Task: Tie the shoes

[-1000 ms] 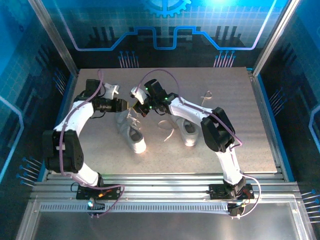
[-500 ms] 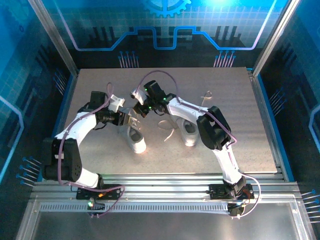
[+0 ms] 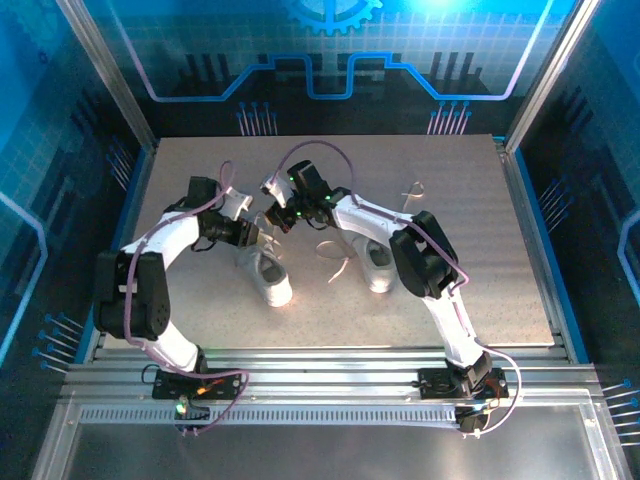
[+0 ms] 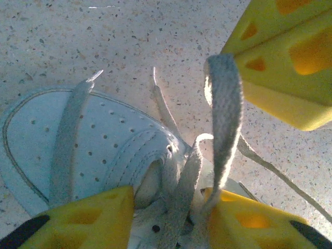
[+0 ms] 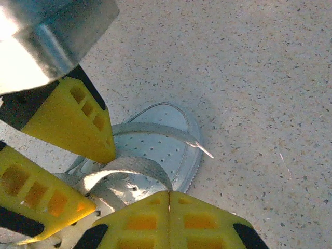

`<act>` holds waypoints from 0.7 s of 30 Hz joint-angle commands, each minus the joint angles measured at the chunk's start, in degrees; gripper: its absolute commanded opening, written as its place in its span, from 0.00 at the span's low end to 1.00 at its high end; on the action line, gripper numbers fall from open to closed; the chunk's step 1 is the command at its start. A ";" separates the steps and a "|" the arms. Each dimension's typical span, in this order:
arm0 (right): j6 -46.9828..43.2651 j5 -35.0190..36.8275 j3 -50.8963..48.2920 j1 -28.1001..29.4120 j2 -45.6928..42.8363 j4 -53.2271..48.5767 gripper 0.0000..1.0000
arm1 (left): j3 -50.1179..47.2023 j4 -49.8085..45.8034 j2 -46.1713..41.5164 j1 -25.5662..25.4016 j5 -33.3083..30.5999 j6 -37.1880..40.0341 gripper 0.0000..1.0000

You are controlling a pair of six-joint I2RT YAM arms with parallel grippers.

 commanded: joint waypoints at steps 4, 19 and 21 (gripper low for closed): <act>1.10 -0.52 1.28 -0.77 1.11 1.82 0.00 | 0.67 -3.55 2.15 -0.05 -1.73 2.65 0.28; 0.63 -0.35 -1.14 -0.96 -0.64 2.10 0.00 | 2.73 -9.65 -5.85 0.89 2.78 5.05 0.00; 0.70 -0.34 -1.29 -0.94 -0.69 2.25 0.00 | 3.51 -10.86 -6.50 1.26 4.68 5.26 0.00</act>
